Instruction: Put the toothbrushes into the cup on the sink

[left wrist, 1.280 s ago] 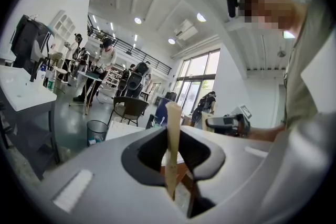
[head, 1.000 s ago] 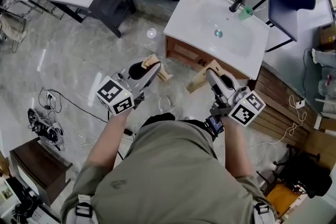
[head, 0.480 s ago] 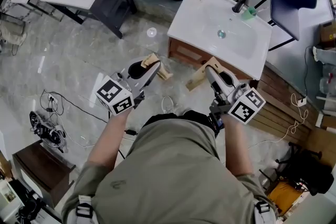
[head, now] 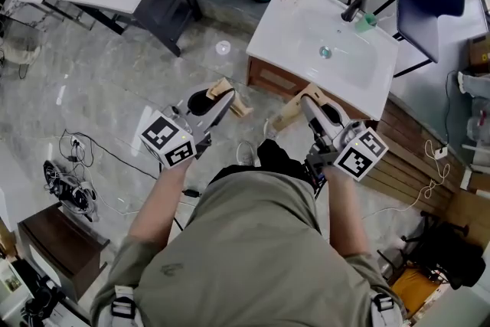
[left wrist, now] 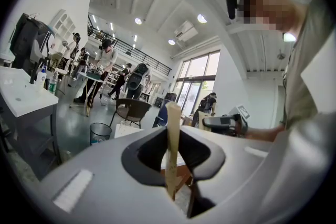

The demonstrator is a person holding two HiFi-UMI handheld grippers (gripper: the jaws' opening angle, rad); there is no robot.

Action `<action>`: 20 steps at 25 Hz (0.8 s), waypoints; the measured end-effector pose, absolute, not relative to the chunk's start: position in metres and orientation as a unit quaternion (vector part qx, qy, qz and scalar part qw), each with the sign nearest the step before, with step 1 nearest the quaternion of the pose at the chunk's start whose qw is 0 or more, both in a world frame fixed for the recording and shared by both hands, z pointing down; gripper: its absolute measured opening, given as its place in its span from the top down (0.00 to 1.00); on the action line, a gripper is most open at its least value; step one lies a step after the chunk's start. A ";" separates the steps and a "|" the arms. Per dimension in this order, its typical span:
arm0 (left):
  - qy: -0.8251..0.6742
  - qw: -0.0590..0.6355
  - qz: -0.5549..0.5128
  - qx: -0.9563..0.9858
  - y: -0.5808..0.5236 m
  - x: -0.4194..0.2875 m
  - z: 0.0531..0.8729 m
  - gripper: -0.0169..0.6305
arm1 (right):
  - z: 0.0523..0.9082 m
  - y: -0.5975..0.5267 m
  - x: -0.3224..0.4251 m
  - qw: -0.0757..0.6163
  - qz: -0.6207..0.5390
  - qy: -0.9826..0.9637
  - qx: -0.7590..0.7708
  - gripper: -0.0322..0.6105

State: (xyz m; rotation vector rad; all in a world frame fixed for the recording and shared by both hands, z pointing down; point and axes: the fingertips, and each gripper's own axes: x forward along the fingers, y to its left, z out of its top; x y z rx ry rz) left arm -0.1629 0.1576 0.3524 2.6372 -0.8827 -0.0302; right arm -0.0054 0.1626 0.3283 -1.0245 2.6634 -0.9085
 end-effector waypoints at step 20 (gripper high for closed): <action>-0.332 0.181 0.006 0.926 0.097 -0.142 0.359 0.88 | 0.341 0.094 0.016 0.080 -0.317 0.889 -0.321 0.87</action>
